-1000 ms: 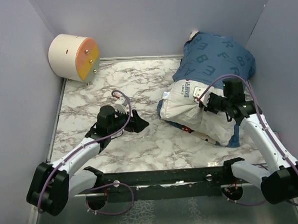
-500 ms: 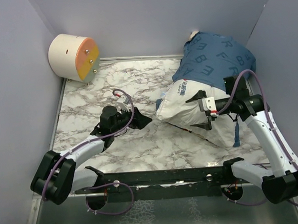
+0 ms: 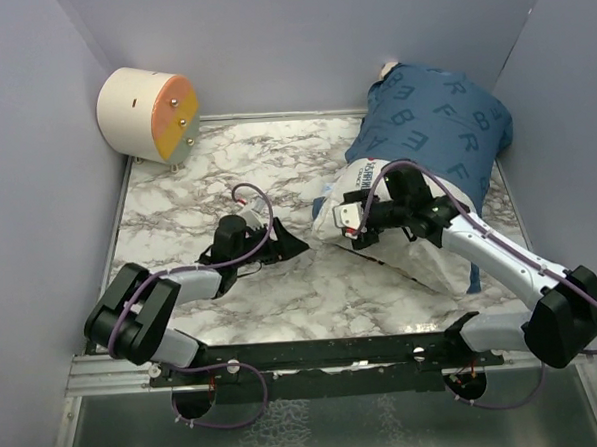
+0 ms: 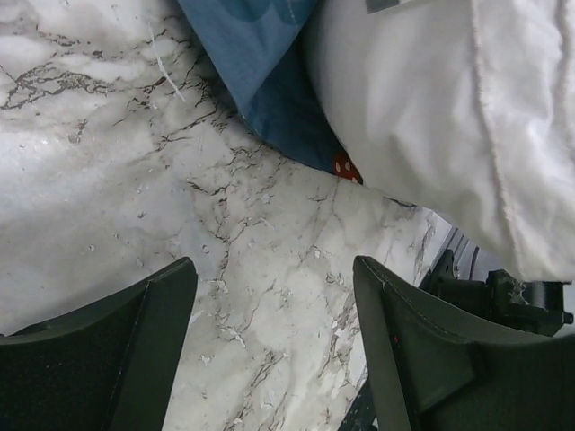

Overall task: Put the pillow into the pillowcase
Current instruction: Stuff the pillow into the pillowcase.

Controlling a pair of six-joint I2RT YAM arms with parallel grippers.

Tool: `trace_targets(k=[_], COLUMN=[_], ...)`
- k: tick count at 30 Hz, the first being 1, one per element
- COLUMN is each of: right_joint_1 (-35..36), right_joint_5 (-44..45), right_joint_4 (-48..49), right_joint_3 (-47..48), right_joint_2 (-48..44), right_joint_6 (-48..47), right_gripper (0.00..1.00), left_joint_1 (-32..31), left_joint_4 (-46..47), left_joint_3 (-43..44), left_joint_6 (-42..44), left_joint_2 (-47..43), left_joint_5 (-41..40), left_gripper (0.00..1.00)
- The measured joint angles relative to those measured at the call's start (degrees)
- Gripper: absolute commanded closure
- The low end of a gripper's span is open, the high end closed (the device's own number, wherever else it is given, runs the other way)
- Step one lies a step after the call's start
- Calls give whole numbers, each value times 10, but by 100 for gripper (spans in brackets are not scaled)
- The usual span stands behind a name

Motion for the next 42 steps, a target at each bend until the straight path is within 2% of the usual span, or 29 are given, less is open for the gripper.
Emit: trace_targets(k=[3, 4, 6, 12, 16, 21, 26, 28, 30, 31, 32, 34, 39, 42], right_joint_1=[-3, -7, -17, -118, -160, -173, -181, -185, -189, -191, -193, -195, -200, -206], right_joint_5=[49, 54, 45, -77, -152, -190, -202, -205, -207, -207, -207, -207, -200, -173], right_joint_4=[53, 68, 88, 134, 152, 168, 176, 177, 177, 177, 177, 177, 156, 117], right_joint_3=[-45, -56, -68, -87, -89, -104, -108, -108, -108, -108, -108, -108, -99, -67], right_joint_2=[-8, -14, -30, -106, -127, -127, -129, -130, -132, -133, -133, -134, -130, -116], right_joint_6=[41, 55, 86, 209, 274, 310, 325, 331, 334, 336, 336, 337, 322, 287], right_gripper=[79, 87, 94, 98, 99, 99, 99, 99, 99, 99, 99, 99, 99, 99], left_joint_1=[-10, -16, -36, -82, -85, -90, -116, -123, -123, -123, -123, -121, -120, -120], left_joint_4=[29, 36, 46, 82, 122, 162, 183, 191, 194, 194, 196, 203, 239, 231], left_joint_3=[-1, 0, 12, 49, 49, 67, 131, 152, 166, 172, 179, 193, 200, 153], left_joint_6=[-22, -27, -35, -21, -10, -8, -4, -5, -4, -4, -5, -5, 6, 28], left_joint_2=[36, 47, 78, 122, 136, 181, 241, 259, 272, 277, 282, 290, 290, 240], left_joint_5=[-5, -7, -13, -44, -73, -100, -115, -127, -143, -152, -158, -166, -169, -172], left_gripper=[27, 26, 26, 26, 26, 26, 27, 31, 42, 51, 65, 98, 100, 100])
